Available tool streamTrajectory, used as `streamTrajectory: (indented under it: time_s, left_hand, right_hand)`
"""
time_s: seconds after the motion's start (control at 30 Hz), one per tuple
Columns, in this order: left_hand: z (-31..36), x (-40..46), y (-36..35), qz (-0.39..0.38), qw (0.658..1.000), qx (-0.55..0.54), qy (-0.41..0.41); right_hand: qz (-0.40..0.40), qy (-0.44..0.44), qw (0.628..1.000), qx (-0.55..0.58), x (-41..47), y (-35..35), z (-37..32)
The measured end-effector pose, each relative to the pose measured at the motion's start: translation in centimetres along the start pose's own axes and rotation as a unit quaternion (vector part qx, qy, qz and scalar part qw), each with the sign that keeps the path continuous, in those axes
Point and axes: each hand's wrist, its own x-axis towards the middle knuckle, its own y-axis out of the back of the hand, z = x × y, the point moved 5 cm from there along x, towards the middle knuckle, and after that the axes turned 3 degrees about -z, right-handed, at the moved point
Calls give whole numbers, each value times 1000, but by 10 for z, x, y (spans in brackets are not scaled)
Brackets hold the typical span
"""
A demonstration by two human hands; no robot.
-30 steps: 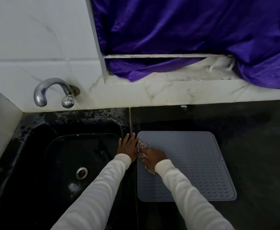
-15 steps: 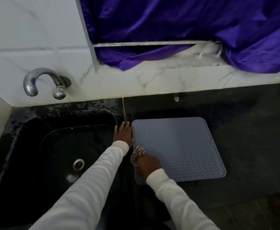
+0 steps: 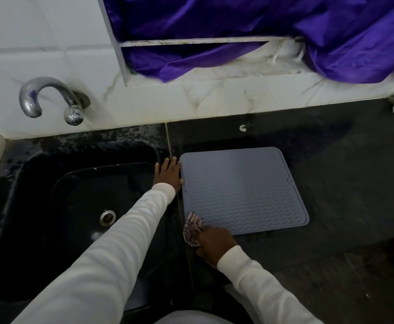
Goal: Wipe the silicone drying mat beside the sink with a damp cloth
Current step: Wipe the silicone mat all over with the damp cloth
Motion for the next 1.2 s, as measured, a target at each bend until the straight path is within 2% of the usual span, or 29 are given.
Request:
streamTrajectory:
  time_s: [0.27, 0.43, 0.5, 0.63, 0.93, 1.2]
  left_hand:
    - [4, -3, 0, 17, 999, 28, -5]
    - [19, -16, -2, 109, 993, 28, -44]
    - [34, -22, -15, 108, 992, 14, -67]
    - [45, -32, -47, 96, 994, -34, -34]
    - [40, -36, -54, 132, 991, -19, -30]
    - [41, -35, -54, 126, 992, -20, -14]
  right_hand:
    - [3, -10, 998, 67, -34, -7, 38]
    - [30, -75, 992, 96, -43, -8, 57]
    - [47, -76, 992, 86, -39, -7, 52]
    - [62, -82, 990, 99, -41, -5, 57]
    - [32, -203, 972, 114, -80, 4, 165]
    - [24, -285, 953, 98, -107, 22, 254]
